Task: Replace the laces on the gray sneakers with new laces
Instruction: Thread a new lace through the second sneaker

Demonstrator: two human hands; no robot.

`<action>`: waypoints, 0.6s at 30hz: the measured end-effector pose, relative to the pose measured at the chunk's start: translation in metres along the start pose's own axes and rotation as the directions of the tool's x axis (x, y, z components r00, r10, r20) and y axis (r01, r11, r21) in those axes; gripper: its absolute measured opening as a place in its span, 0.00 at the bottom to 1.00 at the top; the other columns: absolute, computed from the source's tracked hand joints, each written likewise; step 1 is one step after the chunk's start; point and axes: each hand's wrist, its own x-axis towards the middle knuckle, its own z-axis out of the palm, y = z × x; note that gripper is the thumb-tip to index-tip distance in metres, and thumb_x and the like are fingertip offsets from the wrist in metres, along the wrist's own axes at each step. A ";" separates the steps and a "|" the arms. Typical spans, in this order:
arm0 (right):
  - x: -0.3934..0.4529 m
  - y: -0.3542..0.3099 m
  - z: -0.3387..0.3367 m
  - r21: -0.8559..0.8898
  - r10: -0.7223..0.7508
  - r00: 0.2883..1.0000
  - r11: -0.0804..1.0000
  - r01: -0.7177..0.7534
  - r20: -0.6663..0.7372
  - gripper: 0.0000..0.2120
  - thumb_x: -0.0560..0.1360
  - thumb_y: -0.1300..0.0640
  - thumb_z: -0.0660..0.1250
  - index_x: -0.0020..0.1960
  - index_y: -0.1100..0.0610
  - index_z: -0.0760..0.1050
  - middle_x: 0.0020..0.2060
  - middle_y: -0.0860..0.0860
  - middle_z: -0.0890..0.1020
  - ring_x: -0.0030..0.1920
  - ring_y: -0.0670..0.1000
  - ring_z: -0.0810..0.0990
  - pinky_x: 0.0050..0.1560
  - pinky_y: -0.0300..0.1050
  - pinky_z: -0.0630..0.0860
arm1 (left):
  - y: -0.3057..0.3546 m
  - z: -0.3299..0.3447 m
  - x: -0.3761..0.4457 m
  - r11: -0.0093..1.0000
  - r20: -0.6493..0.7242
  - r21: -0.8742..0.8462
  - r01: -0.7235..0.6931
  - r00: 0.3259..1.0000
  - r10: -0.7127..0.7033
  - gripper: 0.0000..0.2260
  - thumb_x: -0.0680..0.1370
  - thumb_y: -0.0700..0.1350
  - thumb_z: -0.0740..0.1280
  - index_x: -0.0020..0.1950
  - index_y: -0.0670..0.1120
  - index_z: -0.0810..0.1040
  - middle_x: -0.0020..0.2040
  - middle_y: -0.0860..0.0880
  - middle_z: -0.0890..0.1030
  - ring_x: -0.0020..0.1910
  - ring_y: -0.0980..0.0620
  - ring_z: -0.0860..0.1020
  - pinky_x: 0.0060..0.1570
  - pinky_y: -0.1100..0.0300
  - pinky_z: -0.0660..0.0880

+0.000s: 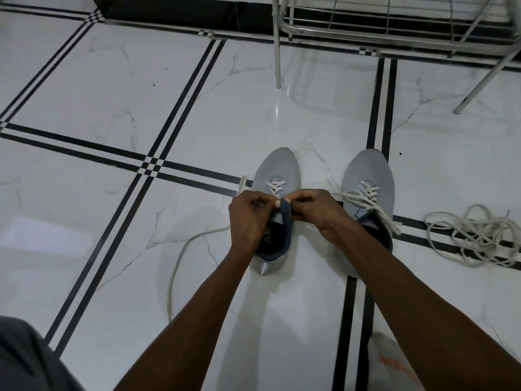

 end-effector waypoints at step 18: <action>-0.002 -0.004 -0.026 -0.867 -0.281 0.955 0.496 0.057 -0.097 0.06 0.73 0.70 0.66 0.49 0.66 0.79 0.48 0.61 0.83 0.52 0.60 0.81 0.47 0.43 0.71 | 0.014 0.001 -0.017 0.997 -0.097 0.023 -0.080 0.992 0.082 0.18 0.77 0.42 0.69 0.28 0.44 0.70 0.25 0.51 0.68 0.28 0.54 0.67 0.31 0.66 0.65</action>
